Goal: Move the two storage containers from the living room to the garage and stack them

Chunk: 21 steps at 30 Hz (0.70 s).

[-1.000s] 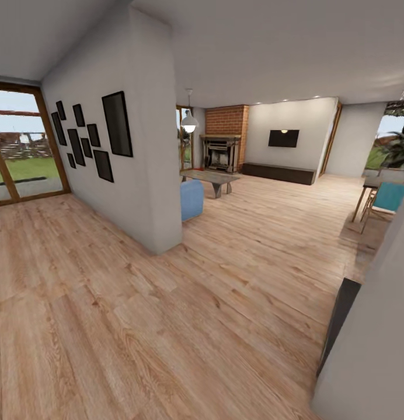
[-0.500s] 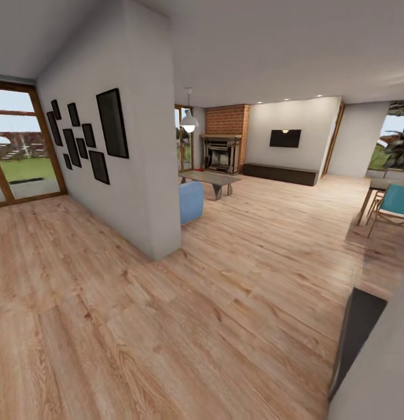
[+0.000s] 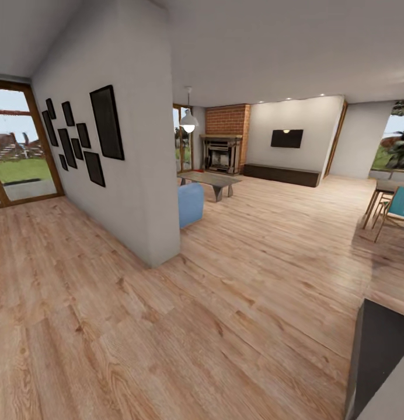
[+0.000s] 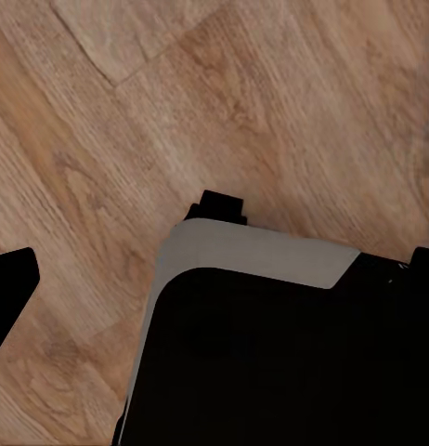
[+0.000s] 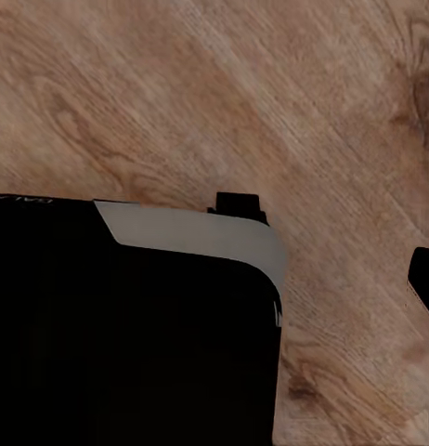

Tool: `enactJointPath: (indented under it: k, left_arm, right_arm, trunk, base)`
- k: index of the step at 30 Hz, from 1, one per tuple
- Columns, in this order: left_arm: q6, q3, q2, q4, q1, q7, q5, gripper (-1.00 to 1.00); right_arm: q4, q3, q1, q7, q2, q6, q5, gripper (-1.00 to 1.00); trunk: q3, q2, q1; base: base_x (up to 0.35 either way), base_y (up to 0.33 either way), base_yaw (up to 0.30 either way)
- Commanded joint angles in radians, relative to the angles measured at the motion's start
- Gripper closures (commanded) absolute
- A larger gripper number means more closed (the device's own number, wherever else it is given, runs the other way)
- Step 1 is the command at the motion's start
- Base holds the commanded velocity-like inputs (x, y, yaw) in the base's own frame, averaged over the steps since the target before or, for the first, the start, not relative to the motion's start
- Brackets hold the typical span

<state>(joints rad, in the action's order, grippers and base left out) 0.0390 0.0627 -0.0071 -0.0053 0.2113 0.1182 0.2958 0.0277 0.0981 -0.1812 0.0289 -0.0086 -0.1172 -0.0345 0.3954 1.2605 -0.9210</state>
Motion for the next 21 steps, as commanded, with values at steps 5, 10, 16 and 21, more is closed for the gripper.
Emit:
enactJointPath:
  k: [5,10,16,21]
  left_arm:
    - [0.004,0.006,0.001,0.001,0.000,0.003,0.009,-1.00]
    - [-0.001,0.006,0.002,0.001,0.001,0.002,0.009,-1.00]
    - [-0.004,0.005,0.003,0.001,0.001,0.001,0.010,-1.00]
    - [-0.004,0.005,0.007,0.001,0.001,0.001,0.011,-1.00]
  right_arm:
    - [0.003,0.003,-0.001,0.010,0.000,-0.006,-0.008,-1.00]
    - [0.003,0.006,-0.001,0.011,0.000,-0.006,-0.003,-1.00]
    - [0.003,0.004,-0.001,0.007,0.001,-0.008,-0.005,-1.00]
    - [0.003,0.005,-0.001,0.006,0.004,-0.007,-0.006,-1.00]
  trunk:
    - [0.001,0.001,-0.001]
    - [0.001,0.001,-0.001]
    - [0.001,0.001,-0.001]
    - [0.001,0.001,-0.001]
  base:
    - [0.324,0.000,0.000]
    - [0.324,0.000,0.000]
    - [0.324,0.000,-0.029]
    - [0.324,0.000,-0.195]
